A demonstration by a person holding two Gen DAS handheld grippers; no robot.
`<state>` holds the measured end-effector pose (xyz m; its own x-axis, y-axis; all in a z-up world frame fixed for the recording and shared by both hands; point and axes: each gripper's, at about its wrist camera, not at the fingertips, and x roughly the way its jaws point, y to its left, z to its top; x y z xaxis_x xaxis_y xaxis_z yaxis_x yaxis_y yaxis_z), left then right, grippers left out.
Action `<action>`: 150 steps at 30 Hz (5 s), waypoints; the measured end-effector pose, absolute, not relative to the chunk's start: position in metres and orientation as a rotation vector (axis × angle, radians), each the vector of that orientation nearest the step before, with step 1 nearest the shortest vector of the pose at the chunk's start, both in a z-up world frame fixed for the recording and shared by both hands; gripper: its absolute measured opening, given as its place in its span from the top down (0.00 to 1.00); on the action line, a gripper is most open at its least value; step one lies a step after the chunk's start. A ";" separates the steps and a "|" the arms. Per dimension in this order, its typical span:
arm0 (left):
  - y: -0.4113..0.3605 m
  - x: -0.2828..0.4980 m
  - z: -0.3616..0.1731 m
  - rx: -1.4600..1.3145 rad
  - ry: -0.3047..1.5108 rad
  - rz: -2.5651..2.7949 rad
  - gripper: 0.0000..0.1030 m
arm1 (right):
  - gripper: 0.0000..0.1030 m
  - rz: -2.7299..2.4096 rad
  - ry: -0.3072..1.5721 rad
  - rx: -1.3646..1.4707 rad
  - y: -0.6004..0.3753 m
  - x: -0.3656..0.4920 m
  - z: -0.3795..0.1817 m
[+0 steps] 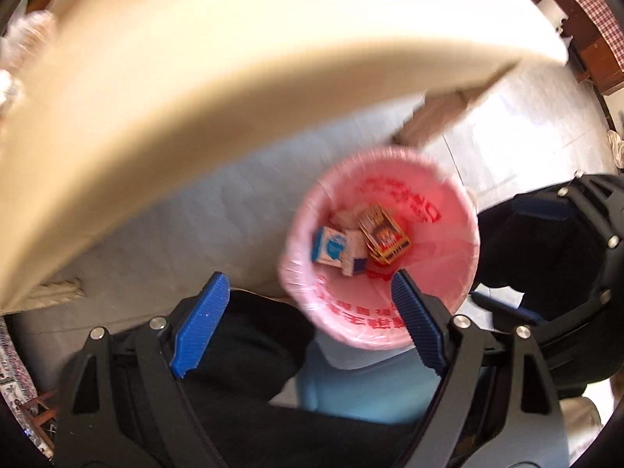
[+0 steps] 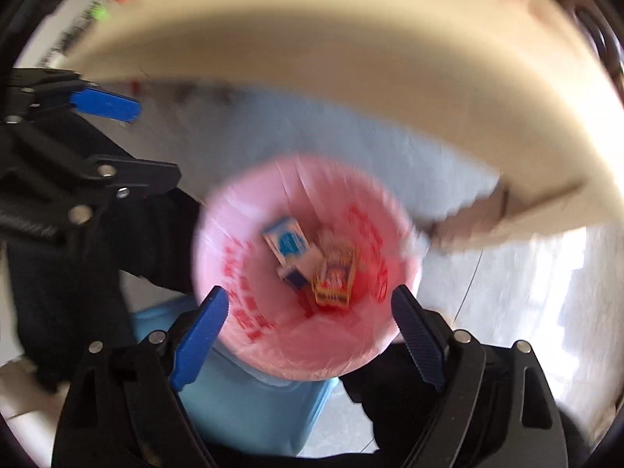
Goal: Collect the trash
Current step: 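Raise both tools back over the table toward the black box and snack bar, then grasp the black-orange box with the right tool while the left tool grasps the yellow snack bar, then lift the black-orange box and snack bar and carry them over the pink bin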
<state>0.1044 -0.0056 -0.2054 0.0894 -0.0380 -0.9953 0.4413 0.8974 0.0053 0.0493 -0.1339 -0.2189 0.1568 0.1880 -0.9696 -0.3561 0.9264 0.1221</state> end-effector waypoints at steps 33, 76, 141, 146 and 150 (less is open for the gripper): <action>0.002 0.290 0.024 0.262 1.280 -0.331 0.10 | 0.07 0.597 0.962 -0.025 -0.211 0.314 0.086; 0.000 0.386 -0.172 0.170 1.494 -0.299 0.14 | 0.19 0.704 1.349 -0.423 -0.080 0.466 -0.185; -0.004 0.078 -0.026 0.274 1.017 -0.368 0.83 | 0.45 0.387 0.917 -0.290 -0.113 0.059 -0.003; -0.009 0.060 -0.039 0.281 1.030 -0.390 0.83 | 0.45 0.383 0.925 -0.288 -0.113 0.038 -0.012; -0.010 0.050 -0.055 0.265 1.065 -0.420 0.83 | 0.45 0.379 0.938 -0.279 -0.114 0.021 -0.023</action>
<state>0.0502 -0.0105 -0.0550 0.4165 -0.2038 -0.8860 0.4554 0.8902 0.0093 0.0207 -0.1137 -0.0228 0.5336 0.1933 -0.8234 -0.4323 0.8991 -0.0690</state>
